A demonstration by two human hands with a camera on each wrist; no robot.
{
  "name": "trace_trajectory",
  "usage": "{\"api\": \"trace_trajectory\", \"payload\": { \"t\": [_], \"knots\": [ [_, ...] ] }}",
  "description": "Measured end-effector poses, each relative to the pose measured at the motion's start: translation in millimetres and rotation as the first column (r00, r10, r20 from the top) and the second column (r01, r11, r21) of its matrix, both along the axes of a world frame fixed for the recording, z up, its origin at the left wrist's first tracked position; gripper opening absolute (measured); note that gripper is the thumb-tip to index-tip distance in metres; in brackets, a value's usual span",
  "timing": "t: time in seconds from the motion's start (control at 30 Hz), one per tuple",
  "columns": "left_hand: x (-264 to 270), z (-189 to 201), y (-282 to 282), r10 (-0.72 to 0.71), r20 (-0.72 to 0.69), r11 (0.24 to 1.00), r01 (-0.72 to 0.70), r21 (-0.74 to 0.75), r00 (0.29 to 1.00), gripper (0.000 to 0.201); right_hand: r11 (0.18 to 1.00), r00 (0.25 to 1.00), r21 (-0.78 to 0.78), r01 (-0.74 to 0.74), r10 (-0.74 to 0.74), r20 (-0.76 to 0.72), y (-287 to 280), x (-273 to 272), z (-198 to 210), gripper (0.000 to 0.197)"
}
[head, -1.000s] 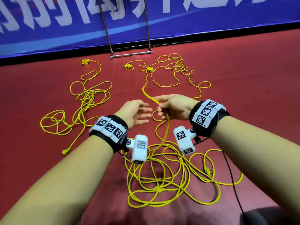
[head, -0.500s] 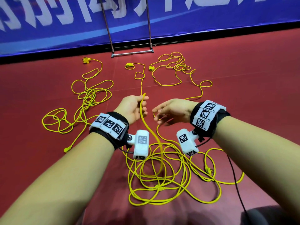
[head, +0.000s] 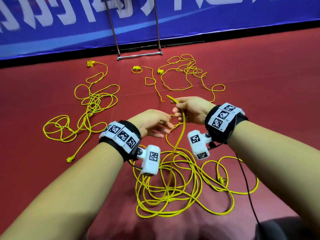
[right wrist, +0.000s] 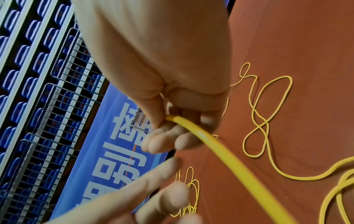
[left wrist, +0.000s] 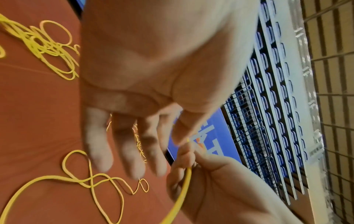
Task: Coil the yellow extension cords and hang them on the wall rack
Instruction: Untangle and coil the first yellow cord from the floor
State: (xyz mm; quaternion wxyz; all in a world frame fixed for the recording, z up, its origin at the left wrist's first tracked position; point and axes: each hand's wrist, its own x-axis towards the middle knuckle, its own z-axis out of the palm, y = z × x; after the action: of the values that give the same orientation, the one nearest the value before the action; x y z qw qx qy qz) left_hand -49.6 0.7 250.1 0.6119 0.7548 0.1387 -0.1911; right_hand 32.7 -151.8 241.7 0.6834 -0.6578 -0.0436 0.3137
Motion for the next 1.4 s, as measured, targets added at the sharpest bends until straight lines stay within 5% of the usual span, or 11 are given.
{"api": "trace_trajectory", "payload": {
  "t": [0.1,0.2,0.4,0.57,0.7,0.8,0.9,1.03,1.1,1.2,1.4],
  "knots": [
    [8.4,-3.7,11.2,0.307,-0.031,0.927,-0.306,-0.218,0.951,0.022,0.976,0.972,-0.031,-0.215,0.217,0.089,0.7,-9.5,1.9,0.031],
    [15.4,-3.3,25.3,0.457,-0.12,0.779,-0.461,-0.425,0.882,0.031,0.902,0.894,-0.092,-0.421,0.43,0.125,5.9,-17.0,-0.6,0.032],
    [18.9,-3.1,27.7,0.623,-0.108,0.652,-0.59,-0.476,0.775,0.024,0.759,0.763,-0.189,-0.622,0.643,0.069,9.7,-24.6,-0.7,0.033],
    [13.7,1.4,15.4,0.455,0.021,0.827,-0.413,-0.382,0.89,0.017,0.951,0.965,-0.169,-0.258,0.26,-0.005,10.9,-14.2,-2.1,0.018],
    [3.2,8.5,-3.8,0.068,0.15,0.981,-0.038,-0.191,0.986,0.021,1.0,0.98,-0.008,-0.016,0.014,-0.199,2.0,3.5,-3.3,0.029],
    [-5.4,9.5,-14.2,-0.259,0.126,0.961,0.269,-0.067,0.958,0.019,0.997,0.951,0.05,0.058,-0.04,-0.306,-4.4,9.5,-3.2,0.03],
    [-7.7,7.5,-19.9,-0.331,0.055,0.943,0.332,-0.014,0.942,0.021,0.992,0.949,0.036,0.122,-0.106,-0.297,-7.4,9.5,-2.0,0.017],
    [-2.0,1.7,-12.2,-0.121,-0.006,0.991,0.122,0.046,0.993,0.042,0.994,0.981,0.009,0.105,-0.102,-0.164,-7.9,7.3,-2.5,0.022],
    [3.1,-1.4,-2.1,0.119,-0.011,0.992,-0.119,-0.037,0.993,0.03,1.0,0.997,-0.006,-0.002,0.002,-0.075,-7.5,2.7,-1.4,0.03],
    [8.5,-3.4,11.9,0.367,-0.077,0.9,-0.375,-0.224,0.927,0.02,0.973,0.975,-0.085,-0.216,0.219,0.026,-5.0,-5.3,-3.0,0.039],
    [8.8,-9.6,17.0,0.478,-0.169,0.778,-0.505,-0.375,0.862,0.024,0.802,0.82,-0.228,-0.552,0.572,0.029,1.9,-16.3,-8.7,0.041]
  ]
}}
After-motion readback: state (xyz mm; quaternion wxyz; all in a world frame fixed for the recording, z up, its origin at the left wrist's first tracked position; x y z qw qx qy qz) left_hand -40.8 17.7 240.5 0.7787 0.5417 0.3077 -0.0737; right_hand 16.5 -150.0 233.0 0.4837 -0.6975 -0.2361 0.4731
